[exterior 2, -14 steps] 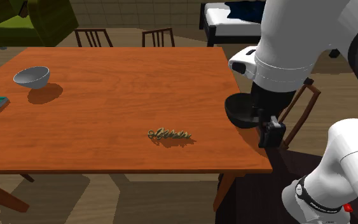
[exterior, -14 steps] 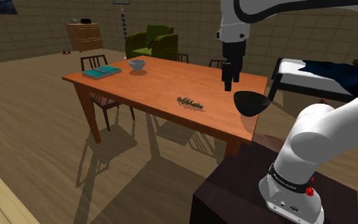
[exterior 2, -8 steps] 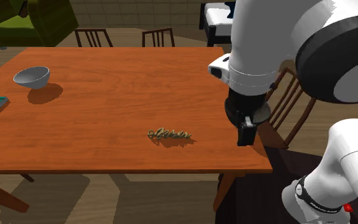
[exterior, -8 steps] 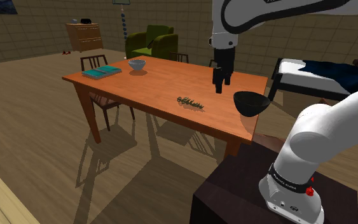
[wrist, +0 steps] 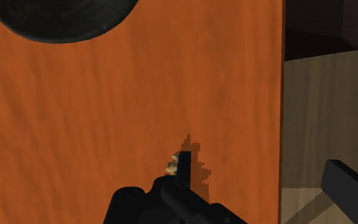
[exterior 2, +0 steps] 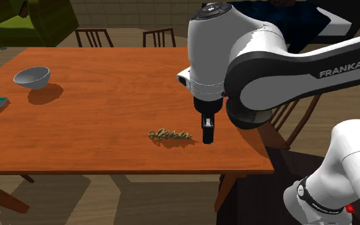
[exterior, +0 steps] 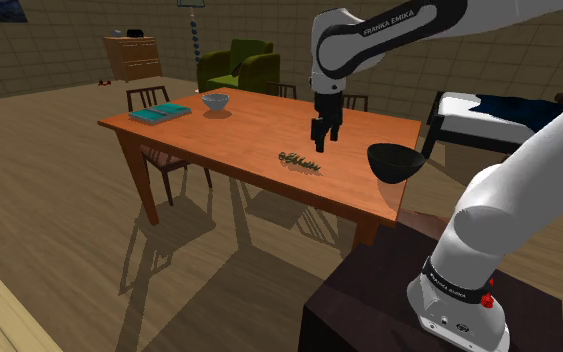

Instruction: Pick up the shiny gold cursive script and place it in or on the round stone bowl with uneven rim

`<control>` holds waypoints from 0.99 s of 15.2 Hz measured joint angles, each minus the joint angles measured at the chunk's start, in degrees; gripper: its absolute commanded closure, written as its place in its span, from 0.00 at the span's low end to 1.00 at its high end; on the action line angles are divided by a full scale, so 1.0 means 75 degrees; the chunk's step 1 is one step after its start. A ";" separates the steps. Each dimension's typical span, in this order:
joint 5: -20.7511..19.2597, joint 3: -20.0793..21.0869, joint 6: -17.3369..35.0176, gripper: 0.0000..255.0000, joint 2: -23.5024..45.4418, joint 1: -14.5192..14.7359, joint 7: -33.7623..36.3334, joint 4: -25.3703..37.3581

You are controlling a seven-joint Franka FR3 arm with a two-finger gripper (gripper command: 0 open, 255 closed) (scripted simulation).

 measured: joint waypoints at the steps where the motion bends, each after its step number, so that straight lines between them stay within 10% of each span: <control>1: -0.0008 -0.0055 0.0212 0.00 0.0283 -0.0031 -0.0056 0.0102; 15: 0.0234 -0.0416 0.1989 0.00 0.3289 -0.0273 -0.0568 0.1663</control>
